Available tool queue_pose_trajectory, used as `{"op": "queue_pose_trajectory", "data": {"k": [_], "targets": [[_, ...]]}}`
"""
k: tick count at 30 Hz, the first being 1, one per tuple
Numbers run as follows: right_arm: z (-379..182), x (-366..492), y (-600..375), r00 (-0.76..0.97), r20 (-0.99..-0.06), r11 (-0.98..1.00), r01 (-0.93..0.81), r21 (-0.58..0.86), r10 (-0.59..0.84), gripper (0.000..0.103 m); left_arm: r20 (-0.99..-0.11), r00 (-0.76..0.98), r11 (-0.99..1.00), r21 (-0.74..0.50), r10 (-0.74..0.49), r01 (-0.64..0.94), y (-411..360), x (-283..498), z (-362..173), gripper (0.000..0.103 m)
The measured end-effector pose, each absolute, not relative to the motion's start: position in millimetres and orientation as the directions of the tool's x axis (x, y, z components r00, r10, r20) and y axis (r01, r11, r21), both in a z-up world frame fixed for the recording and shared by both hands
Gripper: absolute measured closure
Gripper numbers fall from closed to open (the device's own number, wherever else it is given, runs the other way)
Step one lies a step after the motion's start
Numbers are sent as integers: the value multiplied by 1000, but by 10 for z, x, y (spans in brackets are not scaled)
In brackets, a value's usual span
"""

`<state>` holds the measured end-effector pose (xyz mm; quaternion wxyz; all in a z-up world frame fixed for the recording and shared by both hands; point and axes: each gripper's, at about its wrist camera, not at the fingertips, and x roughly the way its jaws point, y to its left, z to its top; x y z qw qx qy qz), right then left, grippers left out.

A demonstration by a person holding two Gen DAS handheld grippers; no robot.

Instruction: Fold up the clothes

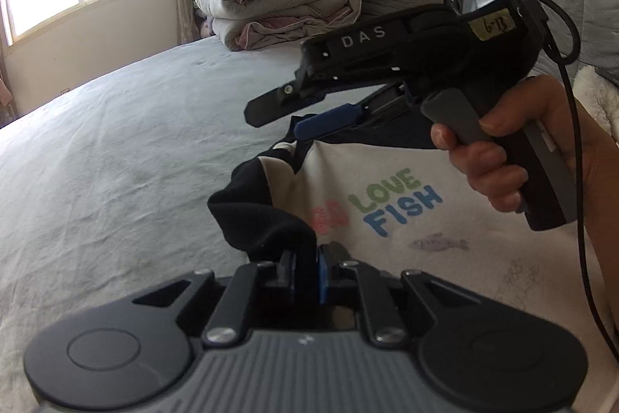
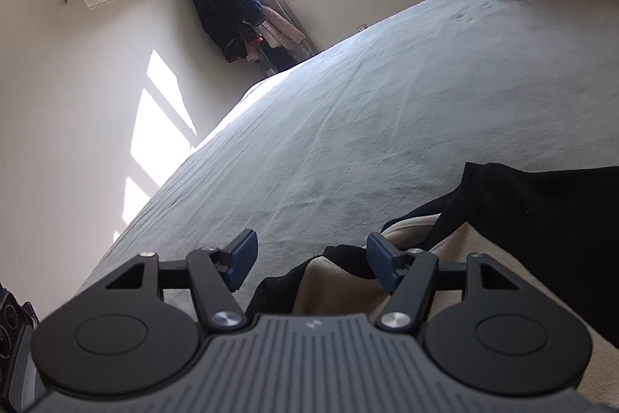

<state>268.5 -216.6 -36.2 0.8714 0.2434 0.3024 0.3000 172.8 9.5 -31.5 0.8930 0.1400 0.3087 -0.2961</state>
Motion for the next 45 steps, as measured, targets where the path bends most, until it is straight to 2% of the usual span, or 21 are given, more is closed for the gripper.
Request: {"op": "queue_pose_trajectory", "data": {"k": [3,4,6,7,8,11,16,19,22,25,27,28,29,32,36,40,43,45], "targets": [[-471,2750,-2080,580,-409,679,-382,627,704,37,-646,597,765,32,-476,644,47,1690,-403,88],[-526,2783,-2051,564,-433,684,-370,629,703,38,-642,594,765,18,-484,643,66,1687,-391,88],[-616,2831,-2021,551,-522,743,-319,588,650,43,-635,588,766,-10,-501,643,103,1680,-367,82],[-644,2833,-2016,557,-555,774,-304,556,618,54,-628,586,772,-39,-512,634,151,1692,-339,74],[-652,2834,-2035,557,-563,780,-299,550,611,58,-619,585,780,-75,-525,621,215,1713,-303,65],[-630,2808,-2095,563,-557,777,-293,557,611,59,-594,590,810,-194,-546,554,393,1837,-239,52],[-628,2807,-2134,567,-555,778,-291,557,609,58,-554,550,779,-485,-625,397,687,2192,-325,52],[-638,2827,-2170,566,-548,771,-288,569,616,58,-471,523,676,-664,-711,320,812,2308,-441,53],[-650,2839,-2211,565,-537,757,-278,591,627,58,-423,513,601,-759,-747,249,842,2382,-541,52],[-649,2841,-2214,566,-528,748,-274,604,633,57,-436,507,581,-796,-744,168,854,2448,-653,55],[-648,2842,-2214,567,-521,742,-271,613,637,56,-437,506,566,-815,-744,128,850,2492,-727,76],[-645,2838,-2218,569,-517,740,-271,616,639,55,-437,506,559,-821,-743,112,848,2509,-752,95],[-642,2834,-2222,571,-512,737,-272,619,641,55,-448,521,579,-808,-726,111,851,2521,-736,100],[-625,2819,-2289,589,-479,717,-269,643,651,52,-498,596,687,-715,-630,129,868,2556,-609,100],[-611,2810,-2416,628,-443,701,-240,672,640,47,-579,695,871,-471,-426,142,928,2698,-408,101],[-641,2822,-2412,643,-477,738,-212,641,599,44,-624,748,973,-181,-226,142,960,2904,-377,100],[-656,2828,-2367,644,-494,757,-214,617,585,44,-669,723,983,-68,-171,170,907,3019,-464,100],[-660,2825,-2362,644,-491,755,-217,619,587,42,-690,699,980,-86,-188,179,917,3080,-476,100]]}}
